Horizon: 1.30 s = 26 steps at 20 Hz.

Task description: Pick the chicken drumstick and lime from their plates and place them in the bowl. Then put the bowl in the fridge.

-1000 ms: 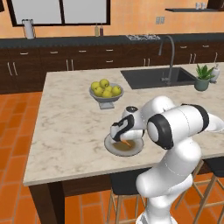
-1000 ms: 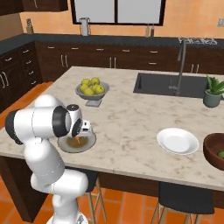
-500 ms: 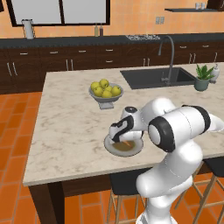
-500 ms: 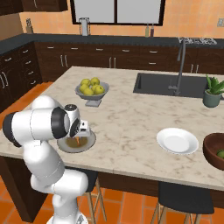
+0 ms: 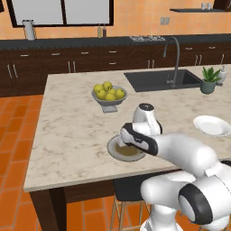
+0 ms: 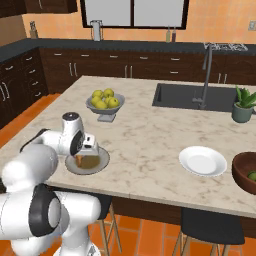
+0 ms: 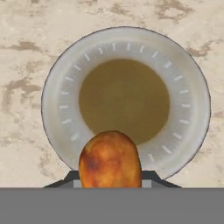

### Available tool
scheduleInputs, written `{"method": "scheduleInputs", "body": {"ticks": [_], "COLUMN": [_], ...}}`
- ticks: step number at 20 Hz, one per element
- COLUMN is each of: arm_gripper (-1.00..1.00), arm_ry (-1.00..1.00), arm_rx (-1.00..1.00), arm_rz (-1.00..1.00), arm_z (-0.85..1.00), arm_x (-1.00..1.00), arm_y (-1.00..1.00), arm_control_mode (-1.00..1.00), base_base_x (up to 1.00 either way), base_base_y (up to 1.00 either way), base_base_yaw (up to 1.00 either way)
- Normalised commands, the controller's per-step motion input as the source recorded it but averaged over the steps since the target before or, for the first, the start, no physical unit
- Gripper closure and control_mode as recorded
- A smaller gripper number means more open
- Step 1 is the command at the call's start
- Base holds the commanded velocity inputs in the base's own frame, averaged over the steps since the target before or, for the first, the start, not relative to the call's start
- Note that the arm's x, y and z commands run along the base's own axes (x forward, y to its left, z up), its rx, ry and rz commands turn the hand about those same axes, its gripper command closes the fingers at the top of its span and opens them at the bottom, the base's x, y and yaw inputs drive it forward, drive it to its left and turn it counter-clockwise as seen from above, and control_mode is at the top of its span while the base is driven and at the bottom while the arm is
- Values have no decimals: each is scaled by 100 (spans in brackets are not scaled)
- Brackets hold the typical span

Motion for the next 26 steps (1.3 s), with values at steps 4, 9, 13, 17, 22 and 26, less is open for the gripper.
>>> {"method": "scheduleInputs", "body": {"ticks": [4, 9, 13, 17, 22, 26], "arm_gripper": [100, 100, 100, 100, 100, 100], "arm_ry": [3, 0, 1, -10, 0, 0], "arm_rx": [2, 0, 1, 0, 0, 0], "arm_rz": [-5, -12, -10, -7, -7, 0], "arm_z": [98, 88, 56, 42, 53, 0], "arm_x": [-79, -74, -51, -63, -45, 0], "arm_y": [-48, -33, -5, 0, -6, 0], "arm_control_mode": [-100, -100, -100, -100, 100, 100], "base_base_x": [0, 0, 0, 0, -16, -84], "base_base_y": [0, 0, 0, 0, -11, -99], "base_base_yaw": [0, 0, 0, 0, -2, -1]}}
